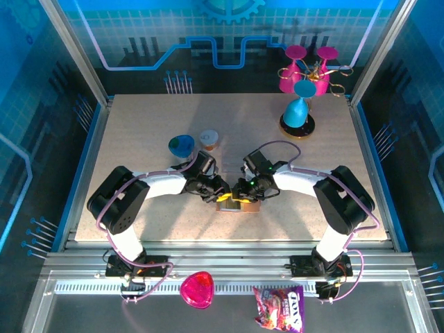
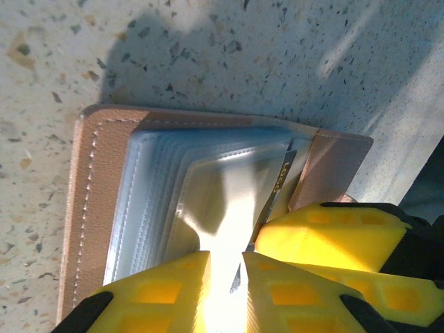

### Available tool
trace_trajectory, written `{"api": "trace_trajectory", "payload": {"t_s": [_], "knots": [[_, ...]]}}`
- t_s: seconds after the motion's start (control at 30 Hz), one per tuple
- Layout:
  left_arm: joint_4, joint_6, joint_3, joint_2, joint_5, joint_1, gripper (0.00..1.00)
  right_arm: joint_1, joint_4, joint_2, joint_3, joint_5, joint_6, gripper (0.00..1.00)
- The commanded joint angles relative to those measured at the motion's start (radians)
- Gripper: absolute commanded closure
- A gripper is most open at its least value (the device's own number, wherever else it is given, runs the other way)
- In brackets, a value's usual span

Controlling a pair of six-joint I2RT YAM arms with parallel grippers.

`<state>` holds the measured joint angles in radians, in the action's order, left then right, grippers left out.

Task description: Take the credit cards out of the card holder

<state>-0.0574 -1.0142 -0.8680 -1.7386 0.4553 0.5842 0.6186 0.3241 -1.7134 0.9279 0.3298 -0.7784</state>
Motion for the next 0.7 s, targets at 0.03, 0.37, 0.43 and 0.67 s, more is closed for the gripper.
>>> {"api": "trace_trajectory", "payload": {"t_s": [0.03,0.37,0.43,0.67], "knots": [[-0.022,0.012,0.012,-0.005,-0.013,-0.003,0.81,-0.010,0.015,0.035,-0.012,-0.008,0.009,0.68],[-0.035,0.021,0.020,-0.002,-0.028,-0.003,0.82,-0.084,-0.109,0.100,-0.115,0.093,0.004,0.73],[-0.041,0.024,0.014,-0.003,-0.030,-0.004,0.82,-0.098,-0.135,0.095,-0.131,0.123,0.007,0.74],[-0.051,0.028,-0.002,-0.007,-0.032,-0.004,0.82,-0.123,-0.173,0.054,-0.160,0.143,0.013,0.77]]}}
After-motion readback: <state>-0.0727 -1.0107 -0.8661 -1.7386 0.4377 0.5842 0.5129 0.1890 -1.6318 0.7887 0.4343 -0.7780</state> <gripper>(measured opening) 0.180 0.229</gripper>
